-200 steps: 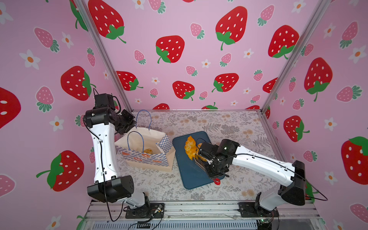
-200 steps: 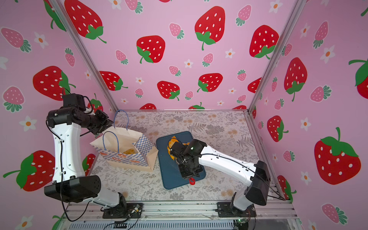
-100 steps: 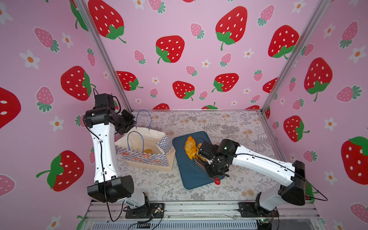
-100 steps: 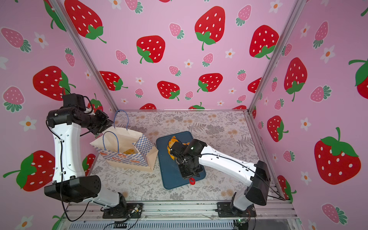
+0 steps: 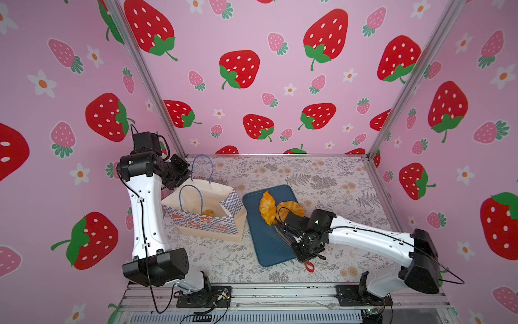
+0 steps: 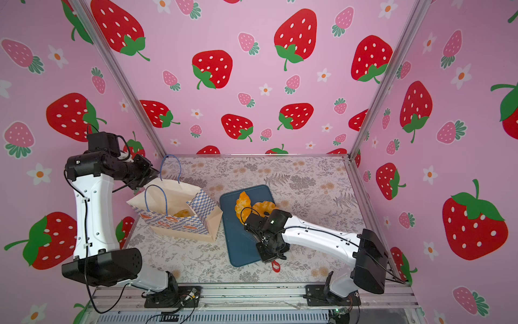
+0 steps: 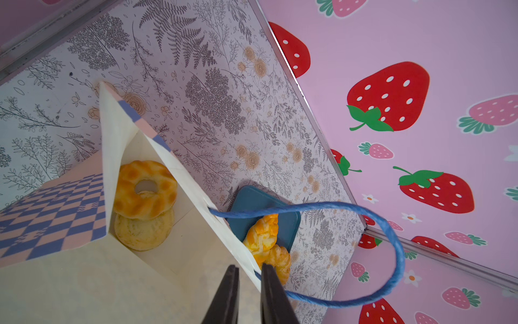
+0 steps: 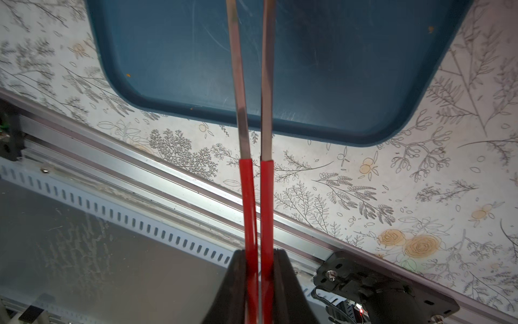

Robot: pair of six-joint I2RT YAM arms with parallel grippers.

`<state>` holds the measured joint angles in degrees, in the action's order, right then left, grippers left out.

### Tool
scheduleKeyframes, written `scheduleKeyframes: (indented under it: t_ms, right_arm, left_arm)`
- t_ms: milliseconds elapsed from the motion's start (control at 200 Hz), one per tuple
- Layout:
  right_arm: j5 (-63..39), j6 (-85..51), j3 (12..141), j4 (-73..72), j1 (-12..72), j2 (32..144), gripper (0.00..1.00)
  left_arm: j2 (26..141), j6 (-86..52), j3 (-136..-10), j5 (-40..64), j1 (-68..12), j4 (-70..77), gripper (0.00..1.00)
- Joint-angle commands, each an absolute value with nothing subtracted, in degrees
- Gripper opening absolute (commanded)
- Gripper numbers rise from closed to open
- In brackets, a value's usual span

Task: Pack bread into a paper bag
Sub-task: Pick up the fake bread from the plate.

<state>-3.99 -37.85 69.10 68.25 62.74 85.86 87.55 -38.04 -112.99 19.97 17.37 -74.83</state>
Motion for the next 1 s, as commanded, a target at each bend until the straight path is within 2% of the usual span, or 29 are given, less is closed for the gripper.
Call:
scheduleKeyframes:
  t_ms: [0, 635, 995]
  right_arm:
    - [-2.68, -37.93, 67.39, 66.93, 63.64, 86.28, 0.0]
    - [-0.16, -35.69, 61.12, 62.47, 65.77, 94.37, 0.0]
    - [-3.17, -38.64, 62.26, 63.81, 65.98, 90.26, 0.0]
  left_arm:
    - [86.28, -38.43, -112.87, 20.04, 17.49, -74.81, 0.21]
    - [86.3, -38.78, -113.34, 20.21, 17.38, -75.19, 0.21]
    - [87.06, -38.68, -114.06, 20.38, 16.97, -75.17, 0.21]
